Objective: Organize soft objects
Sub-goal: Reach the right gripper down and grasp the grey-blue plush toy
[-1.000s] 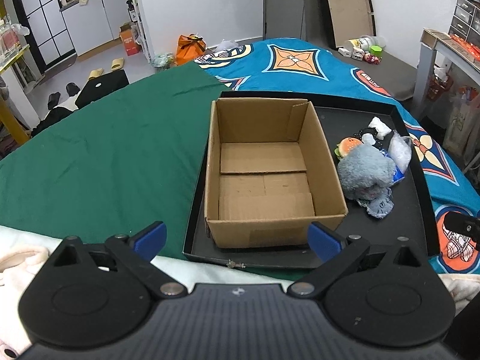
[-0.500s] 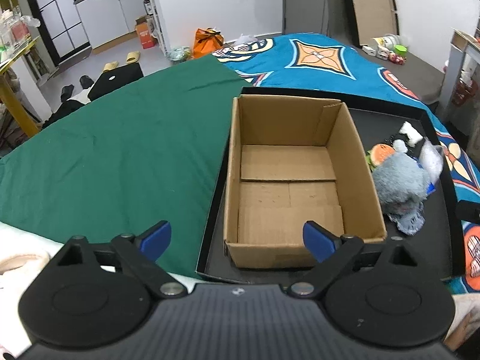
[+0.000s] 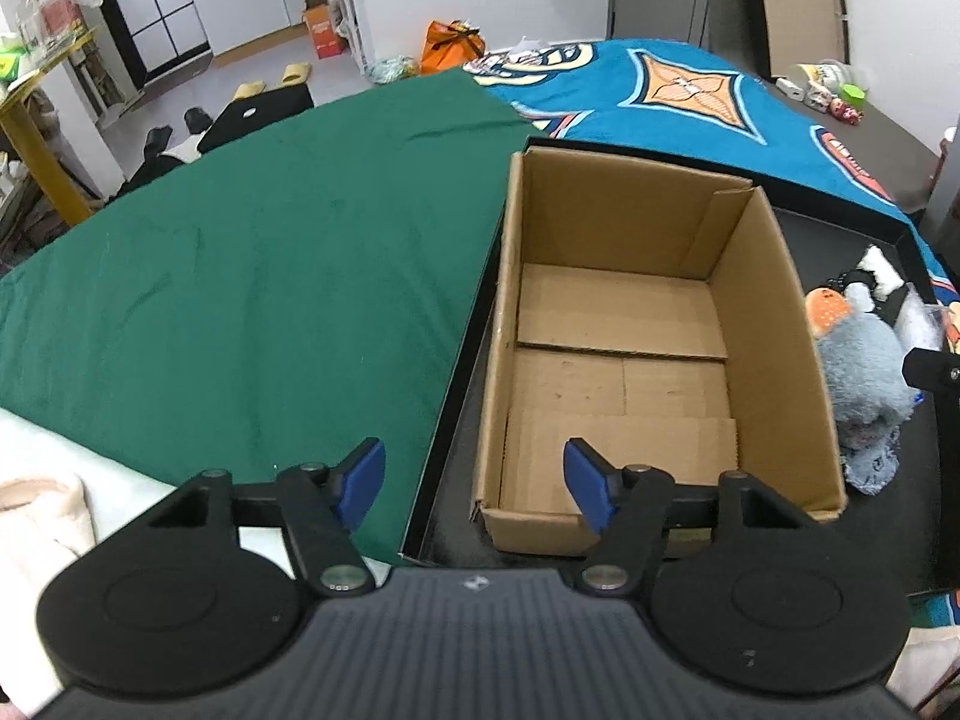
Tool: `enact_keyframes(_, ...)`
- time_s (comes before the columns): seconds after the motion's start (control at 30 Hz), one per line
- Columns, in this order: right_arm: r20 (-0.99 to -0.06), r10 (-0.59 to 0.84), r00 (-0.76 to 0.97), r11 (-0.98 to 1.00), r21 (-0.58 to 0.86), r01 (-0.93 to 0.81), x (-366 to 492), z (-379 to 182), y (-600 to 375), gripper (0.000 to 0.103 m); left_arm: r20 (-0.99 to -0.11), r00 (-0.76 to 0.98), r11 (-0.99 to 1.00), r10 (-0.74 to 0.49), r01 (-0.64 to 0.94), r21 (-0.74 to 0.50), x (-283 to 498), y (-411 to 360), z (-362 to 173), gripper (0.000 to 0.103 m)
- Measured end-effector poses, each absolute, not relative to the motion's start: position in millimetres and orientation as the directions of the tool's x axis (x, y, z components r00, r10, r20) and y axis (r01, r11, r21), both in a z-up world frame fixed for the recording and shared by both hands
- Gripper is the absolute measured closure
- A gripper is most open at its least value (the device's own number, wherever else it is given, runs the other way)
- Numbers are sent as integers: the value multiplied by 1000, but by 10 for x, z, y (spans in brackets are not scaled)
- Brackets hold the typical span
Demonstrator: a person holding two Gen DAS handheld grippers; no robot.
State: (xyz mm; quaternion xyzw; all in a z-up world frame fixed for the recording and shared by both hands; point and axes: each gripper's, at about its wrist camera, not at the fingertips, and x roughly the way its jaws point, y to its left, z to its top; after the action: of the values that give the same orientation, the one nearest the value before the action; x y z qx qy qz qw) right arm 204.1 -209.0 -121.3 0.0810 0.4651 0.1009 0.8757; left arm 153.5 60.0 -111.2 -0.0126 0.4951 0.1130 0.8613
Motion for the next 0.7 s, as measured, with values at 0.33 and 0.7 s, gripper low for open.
enact_keyframes(0.33,-800,247,547,966,248,-74,2118,-1470,-2040,0,-875,429,965,222,-228,133,1692,593,-1333,56)
enact_keyframes(0.7,-776,261,575,964,243,-110,2164,-1557,-1978,0,-874,428,954,231,-275,117,1790,585,-1379,87)
